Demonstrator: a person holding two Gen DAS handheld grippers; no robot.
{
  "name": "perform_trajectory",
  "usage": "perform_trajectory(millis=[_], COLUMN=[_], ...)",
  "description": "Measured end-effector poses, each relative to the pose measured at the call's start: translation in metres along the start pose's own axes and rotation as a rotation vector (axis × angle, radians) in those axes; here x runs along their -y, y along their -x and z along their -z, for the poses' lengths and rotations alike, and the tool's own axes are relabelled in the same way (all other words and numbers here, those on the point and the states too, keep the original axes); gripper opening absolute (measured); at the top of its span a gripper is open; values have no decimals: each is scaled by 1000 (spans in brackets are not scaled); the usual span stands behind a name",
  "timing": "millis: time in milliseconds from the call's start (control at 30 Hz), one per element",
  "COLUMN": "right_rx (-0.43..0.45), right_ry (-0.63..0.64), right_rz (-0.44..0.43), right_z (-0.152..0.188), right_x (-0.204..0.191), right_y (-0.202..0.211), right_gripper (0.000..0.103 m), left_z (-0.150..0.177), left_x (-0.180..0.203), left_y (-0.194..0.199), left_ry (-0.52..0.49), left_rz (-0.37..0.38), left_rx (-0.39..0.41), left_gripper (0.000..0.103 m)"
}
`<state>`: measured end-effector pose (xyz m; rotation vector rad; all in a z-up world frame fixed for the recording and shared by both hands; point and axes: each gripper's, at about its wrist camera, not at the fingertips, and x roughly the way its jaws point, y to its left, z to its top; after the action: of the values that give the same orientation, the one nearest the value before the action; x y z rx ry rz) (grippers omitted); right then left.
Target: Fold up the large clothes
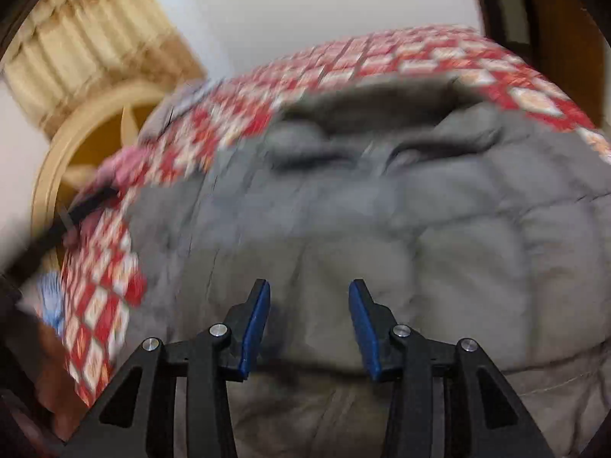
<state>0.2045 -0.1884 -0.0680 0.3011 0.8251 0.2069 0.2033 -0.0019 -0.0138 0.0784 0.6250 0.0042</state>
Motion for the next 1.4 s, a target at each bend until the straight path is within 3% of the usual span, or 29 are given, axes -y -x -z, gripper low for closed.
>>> perform_trajectory(millis=[133,200,300,367,400,467,600,800,900,1000,1033,1167,1267,1300,1367,1400], right_rx=[167,159,70,17,66,111,107,104,110,115,116,115,112,111,108,106], right_ry=[-64,-85,-173,-274,-308,-307,-231,-201,-201,-203,-202,-196,-191,-188,-182,-177], right_rz=[164,280,453,482,443,430,525,538,532,526,528,534,539,541,544,547], right_z=[-42,-59,-59,-42,-30,-24,-27,-25,-22,-21,-22,-23,-23,-23,-23,-24], right_x=[49,83,144,179,193,189,173,169,169,167,167,166,165,165,164,163], right_y=[39,37,20,11,12,13,4,0,5,6,5,4,3,3,1,1], right_gripper=[45,45,45,44,44,44,47,53,54,54,54,55,55,56,58,58], left_z=[14,22,35,42,44,47,45,44,33,18,11,-3,-4,1,6,11], left_x=[6,13,26,30,29,27,31,24,-15,-78,-108,-189,-237,-242,-258,-265], left_y=[-31,-48,-79,-94,-100,-112,-117,-106,-73,-46,-45,-77,-127,-136,-166,-183], left_ry=[25,23,-8,-28,-28,-9,-27,11,129,276,331,462,523,542,612,653], left_rz=[9,0,-35,-77,-80,-63,-76,-41,6,-39,-84,-268,-385,-386,-319,-277], left_rx=[-75,-120,-186,-204,-216,-252,-253,-235,-123,-24,-13,-81,-206,-233,-286,-310], left_gripper=[103,103,103,103,103,103,103,103,103,103,103,103,103,103,102,95])
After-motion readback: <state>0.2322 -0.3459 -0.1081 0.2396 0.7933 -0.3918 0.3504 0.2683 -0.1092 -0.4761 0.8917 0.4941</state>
